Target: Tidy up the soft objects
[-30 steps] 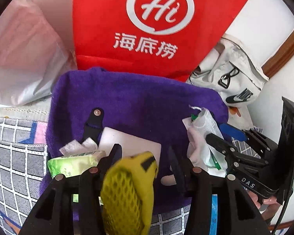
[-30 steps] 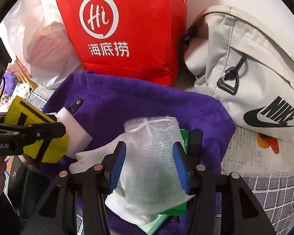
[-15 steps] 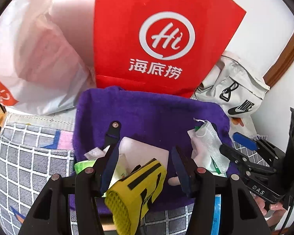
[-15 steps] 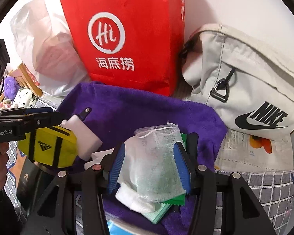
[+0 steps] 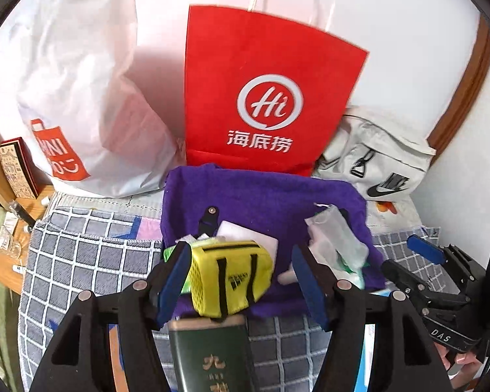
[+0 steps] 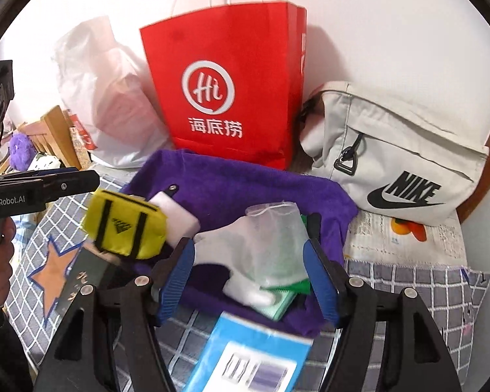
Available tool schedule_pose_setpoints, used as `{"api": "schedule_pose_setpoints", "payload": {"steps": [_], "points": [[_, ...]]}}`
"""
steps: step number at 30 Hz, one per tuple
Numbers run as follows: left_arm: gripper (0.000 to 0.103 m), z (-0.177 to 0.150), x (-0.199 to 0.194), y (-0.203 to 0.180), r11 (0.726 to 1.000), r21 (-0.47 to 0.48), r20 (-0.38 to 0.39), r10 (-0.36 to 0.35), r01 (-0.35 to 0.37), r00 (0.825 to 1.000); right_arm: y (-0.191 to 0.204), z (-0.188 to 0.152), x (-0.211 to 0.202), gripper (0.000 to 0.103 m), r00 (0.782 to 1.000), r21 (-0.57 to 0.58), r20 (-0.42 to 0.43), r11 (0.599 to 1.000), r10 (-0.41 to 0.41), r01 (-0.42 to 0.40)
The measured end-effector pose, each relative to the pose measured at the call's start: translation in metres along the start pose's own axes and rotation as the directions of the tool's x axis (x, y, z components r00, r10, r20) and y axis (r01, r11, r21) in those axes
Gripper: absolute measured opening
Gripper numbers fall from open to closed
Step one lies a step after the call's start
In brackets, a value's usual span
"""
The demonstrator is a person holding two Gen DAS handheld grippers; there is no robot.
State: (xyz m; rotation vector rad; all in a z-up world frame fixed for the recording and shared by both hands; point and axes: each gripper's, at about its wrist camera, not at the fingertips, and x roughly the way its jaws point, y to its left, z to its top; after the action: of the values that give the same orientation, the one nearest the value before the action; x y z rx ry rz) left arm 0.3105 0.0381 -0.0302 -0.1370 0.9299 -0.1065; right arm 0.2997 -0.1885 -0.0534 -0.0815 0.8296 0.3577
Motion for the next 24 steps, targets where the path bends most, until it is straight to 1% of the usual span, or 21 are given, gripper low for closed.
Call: {"api": "schedule_pose_setpoints", "payload": {"steps": [3, 4, 5, 6, 7, 10, 12, 17, 19, 21, 22, 23, 24], "points": [[0.062, -0.009, -0.020, -0.008, 1.000, 0.016, 0.020, -0.004, 0.004, 1.000, 0.008, -0.007, -0.019, 0.071, 1.000, 0.003, 0.018, 1.000, -0.004, 0.004], [0.062, -0.013, -0.027, -0.012, 1.000, 0.023, 0.026, -0.002, 0.002, 1.000, 0.011, -0.010, -0.027, 0.077, 1.000, 0.006, 0.025, 1.000, -0.014, 0.014], [0.064, -0.017, -0.034, -0.015, 1.000, 0.027, 0.031, -0.001, 0.000, 1.000, 0.013, -0.013, -0.033, 0.080, 0.999, 0.008, 0.032, 1.000, -0.021, 0.021], [0.067, -0.020, -0.040, -0.017, 1.000, 0.030, 0.036, 0.001, -0.002, 0.999, 0.015, -0.016, -0.041, 0.081, 0.999, 0.010, 0.042, 1.000, -0.028, 0.027], [0.068, -0.024, -0.045, -0.019, 0.999, 0.033, 0.042, 0.003, -0.004, 0.999, 0.018, -0.019, -0.048, 0.081, 0.998, 0.016, 0.050, 0.999, -0.034, 0.033], [0.068, -0.041, -0.066, -0.026, 0.999, 0.037, 0.063, 0.004, -0.006, 0.998, 0.022, -0.027, -0.071, 0.082, 0.997, 0.051, 0.066, 0.998, -0.050, 0.046], [0.069, -0.052, -0.078, -0.030, 0.999, 0.042, 0.075, 0.009, -0.012, 0.997, 0.023, -0.034, -0.085, 0.082, 0.996, 0.075, 0.078, 0.996, -0.046, 0.040], [0.071, -0.078, -0.111, -0.042, 0.996, 0.062, 0.124, 0.060, -0.068, 0.990, 0.028, -0.052, -0.116, 0.082, 0.995, 0.118, 0.090, 0.993, -0.038, 0.027], [0.074, -0.087, -0.122, -0.047, 0.994, 0.063, 0.142, 0.077, -0.087, 0.987, 0.031, -0.062, -0.129, 0.082, 0.993, 0.124, 0.096, 0.991, -0.062, 0.050], [0.076, -0.099, -0.135, -0.052, 0.993, 0.066, 0.161, 0.085, -0.097, 0.983, 0.034, -0.071, -0.139, 0.086, 0.991, 0.130, 0.098, 0.988, -0.095, 0.082], [0.076, -0.104, -0.140, -0.053, 0.993, 0.065, 0.166, 0.084, -0.096, 0.983, 0.035, -0.076, -0.146, 0.093, 0.988, 0.129, 0.108, 0.987, -0.106, 0.092], [0.077, -0.109, -0.144, -0.054, 0.994, 0.063, 0.170, 0.082, -0.094, 0.982, 0.037, -0.080, -0.151, 0.097, 0.987, 0.130, 0.116, 0.987, -0.114, 0.099], [0.083, -0.115, -0.150, -0.056, 0.994, 0.061, 0.174, 0.079, -0.091, 0.982, 0.038, -0.085, -0.158, 0.099, 0.984, 0.133, 0.124, 0.985, -0.126, 0.109]]}}
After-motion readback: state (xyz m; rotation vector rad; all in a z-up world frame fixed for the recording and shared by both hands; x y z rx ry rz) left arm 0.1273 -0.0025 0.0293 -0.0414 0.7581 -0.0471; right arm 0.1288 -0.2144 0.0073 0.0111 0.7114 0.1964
